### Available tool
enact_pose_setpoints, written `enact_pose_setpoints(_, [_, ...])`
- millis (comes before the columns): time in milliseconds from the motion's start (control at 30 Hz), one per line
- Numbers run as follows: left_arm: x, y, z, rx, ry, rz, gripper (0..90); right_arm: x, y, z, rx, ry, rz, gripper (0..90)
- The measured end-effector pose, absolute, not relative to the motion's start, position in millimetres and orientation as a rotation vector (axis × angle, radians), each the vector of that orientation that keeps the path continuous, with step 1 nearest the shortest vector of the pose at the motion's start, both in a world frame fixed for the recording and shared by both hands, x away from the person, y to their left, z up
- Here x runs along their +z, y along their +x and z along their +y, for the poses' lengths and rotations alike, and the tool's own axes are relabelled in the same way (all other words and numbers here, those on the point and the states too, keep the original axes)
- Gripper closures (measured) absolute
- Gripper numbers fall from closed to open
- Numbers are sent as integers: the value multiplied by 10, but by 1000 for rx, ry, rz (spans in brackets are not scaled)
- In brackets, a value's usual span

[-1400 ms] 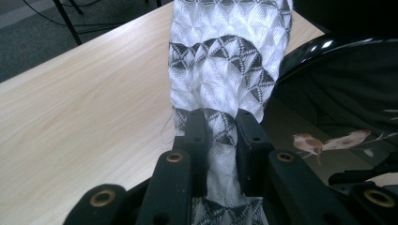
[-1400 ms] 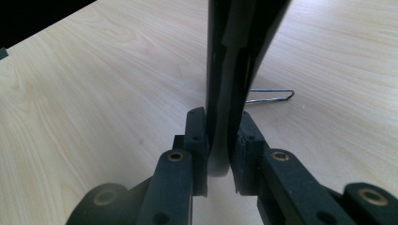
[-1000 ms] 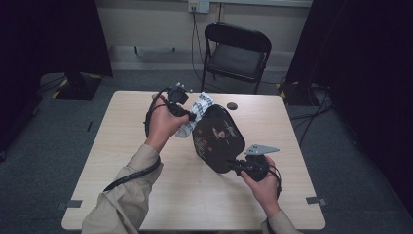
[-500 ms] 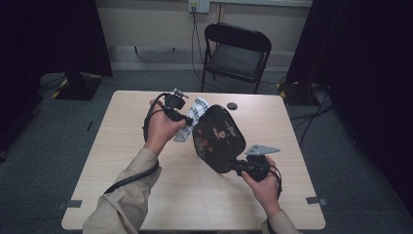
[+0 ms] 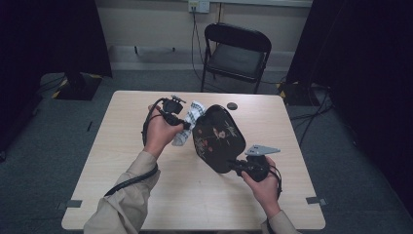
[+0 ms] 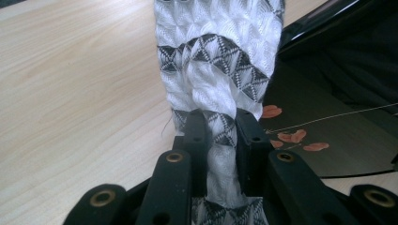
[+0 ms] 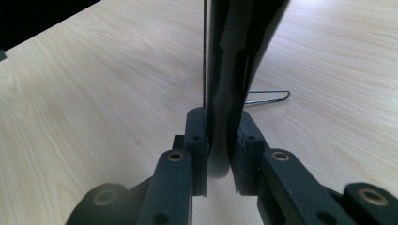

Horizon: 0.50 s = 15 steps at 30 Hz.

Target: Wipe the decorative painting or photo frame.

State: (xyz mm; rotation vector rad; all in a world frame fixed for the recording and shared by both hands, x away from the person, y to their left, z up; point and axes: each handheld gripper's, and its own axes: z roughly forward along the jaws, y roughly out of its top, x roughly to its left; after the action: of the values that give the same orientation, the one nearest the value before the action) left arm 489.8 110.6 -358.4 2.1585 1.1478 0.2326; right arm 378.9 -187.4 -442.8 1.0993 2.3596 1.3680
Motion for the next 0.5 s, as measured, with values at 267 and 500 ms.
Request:
enact_pose_setpoints(267, [-3715,4908,1105,224,2166,1157,773,-4431,3787,-1875,1373,1101,2360,790])
enact_pose_setpoints(500, [-3788,4906,1116,226,2161,1164,772,-4432,3787,-1876,1374,1100,2360,790])
